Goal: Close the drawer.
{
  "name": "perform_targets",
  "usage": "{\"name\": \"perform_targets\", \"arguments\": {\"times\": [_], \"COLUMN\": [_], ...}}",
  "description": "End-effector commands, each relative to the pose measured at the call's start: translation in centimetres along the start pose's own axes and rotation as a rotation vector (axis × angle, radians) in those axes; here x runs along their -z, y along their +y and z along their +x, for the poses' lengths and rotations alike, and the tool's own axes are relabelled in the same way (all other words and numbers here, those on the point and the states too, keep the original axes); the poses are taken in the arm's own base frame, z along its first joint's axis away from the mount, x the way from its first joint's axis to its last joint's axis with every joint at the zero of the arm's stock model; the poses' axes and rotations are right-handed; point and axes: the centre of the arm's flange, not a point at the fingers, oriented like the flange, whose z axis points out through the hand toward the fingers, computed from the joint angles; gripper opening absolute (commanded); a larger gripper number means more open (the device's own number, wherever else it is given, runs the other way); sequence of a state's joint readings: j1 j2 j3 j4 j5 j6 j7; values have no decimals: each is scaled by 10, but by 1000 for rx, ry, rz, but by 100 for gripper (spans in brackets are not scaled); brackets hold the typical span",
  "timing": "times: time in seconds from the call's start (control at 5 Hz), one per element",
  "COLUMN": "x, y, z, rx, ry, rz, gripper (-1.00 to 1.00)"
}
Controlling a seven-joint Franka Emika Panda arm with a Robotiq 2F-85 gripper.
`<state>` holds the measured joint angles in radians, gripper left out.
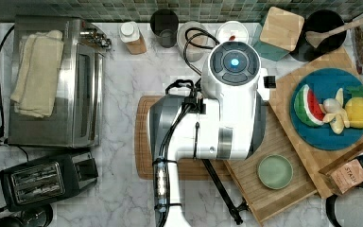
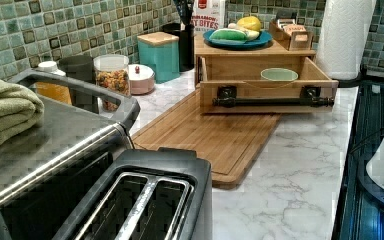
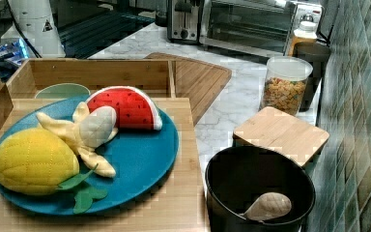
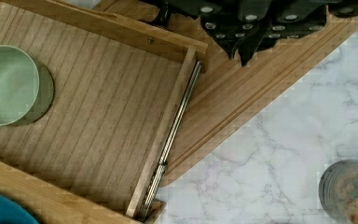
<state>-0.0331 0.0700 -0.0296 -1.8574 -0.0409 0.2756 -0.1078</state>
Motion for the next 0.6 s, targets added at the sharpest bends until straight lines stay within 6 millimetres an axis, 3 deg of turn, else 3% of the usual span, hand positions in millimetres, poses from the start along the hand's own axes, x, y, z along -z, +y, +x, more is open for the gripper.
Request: {"name": "perform_targets", "arguments": {"times": [0.2,0.4,0.6], "x": [-4,-6,-9], "y": [3,14,3], "z": [1,-13,-31], "rx": [-4,110,221], "ry": [-6,-12,-3], "rz": [-5,51,47], "gripper": [-100,-100,-100]}}
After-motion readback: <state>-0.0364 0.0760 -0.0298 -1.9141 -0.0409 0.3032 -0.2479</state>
